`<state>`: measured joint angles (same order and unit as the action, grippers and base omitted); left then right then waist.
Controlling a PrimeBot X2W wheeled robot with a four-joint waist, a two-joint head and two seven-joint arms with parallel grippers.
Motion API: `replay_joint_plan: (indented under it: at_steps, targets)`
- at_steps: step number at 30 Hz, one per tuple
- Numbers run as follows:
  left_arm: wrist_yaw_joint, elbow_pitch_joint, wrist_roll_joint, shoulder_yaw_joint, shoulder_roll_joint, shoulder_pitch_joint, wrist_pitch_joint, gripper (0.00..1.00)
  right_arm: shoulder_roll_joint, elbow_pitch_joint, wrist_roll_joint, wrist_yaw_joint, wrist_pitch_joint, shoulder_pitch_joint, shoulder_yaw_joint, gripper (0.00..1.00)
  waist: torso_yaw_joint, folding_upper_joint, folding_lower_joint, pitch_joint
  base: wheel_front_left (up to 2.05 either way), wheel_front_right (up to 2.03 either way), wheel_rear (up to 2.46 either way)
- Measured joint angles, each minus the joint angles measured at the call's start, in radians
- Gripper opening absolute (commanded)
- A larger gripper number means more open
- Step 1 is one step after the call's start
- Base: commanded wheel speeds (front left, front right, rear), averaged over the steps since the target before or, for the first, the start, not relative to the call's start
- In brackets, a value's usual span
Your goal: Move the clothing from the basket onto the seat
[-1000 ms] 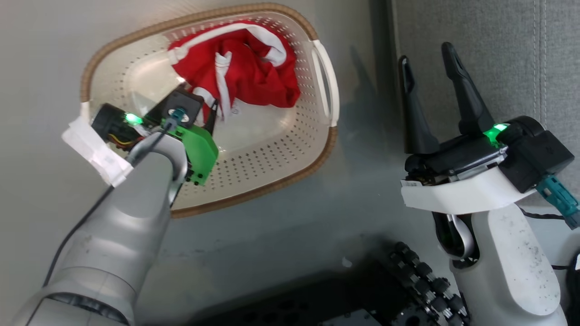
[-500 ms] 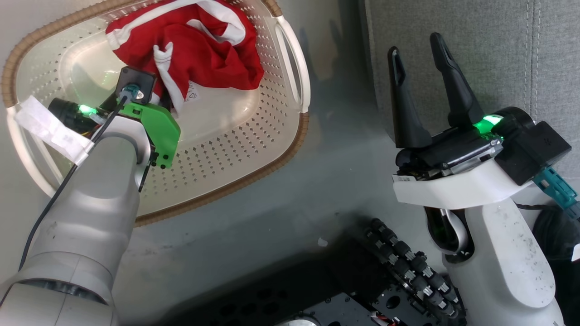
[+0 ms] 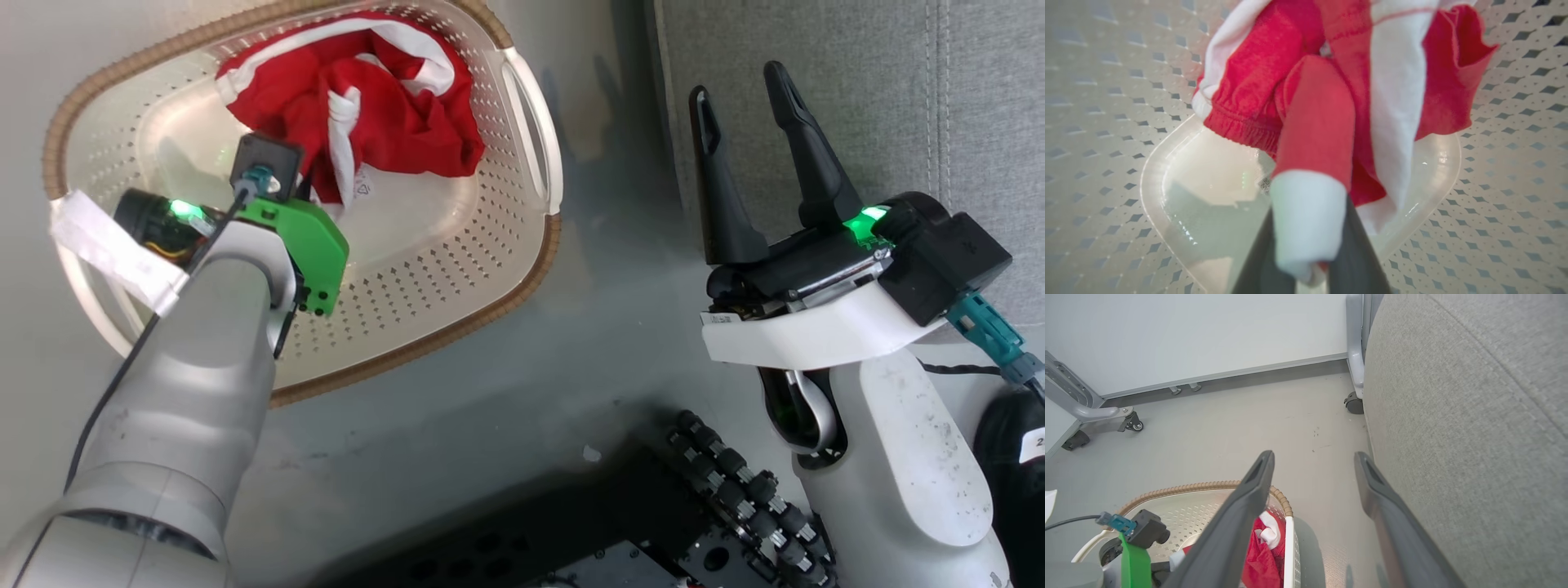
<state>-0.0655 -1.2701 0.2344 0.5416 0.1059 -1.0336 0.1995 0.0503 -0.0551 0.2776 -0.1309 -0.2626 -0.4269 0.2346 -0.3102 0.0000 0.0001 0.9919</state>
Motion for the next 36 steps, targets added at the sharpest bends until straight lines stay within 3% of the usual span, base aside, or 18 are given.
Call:
replay_joint_plan:
  at_steps: [12,26,36]
  targets:
    - [-0.023,0.087,0.059,-0.012,-0.039,0.126,0.059,0.00,-0.001,0.054,-0.047,0.000,0.000,0.059,-0.035,1.00,0.051,0.0000,-0.0001,-0.153,0.00,0.00,0.00]
    - [-0.008,0.511,0.061,-0.081,-0.044,0.392,0.063,0.00,0.028,0.079,-0.073,0.000,0.021,0.170,-0.077,1.00,0.134,0.0000,-0.0001,-0.403,0.00,0.00,0.00]
    - [-0.021,0.789,0.049,-0.122,-0.032,0.532,0.065,0.00,0.028,0.053,-0.080,0.000,0.072,0.260,-0.108,1.00,0.190,0.0000,-0.0001,-0.581,0.00,0.00,0.00]
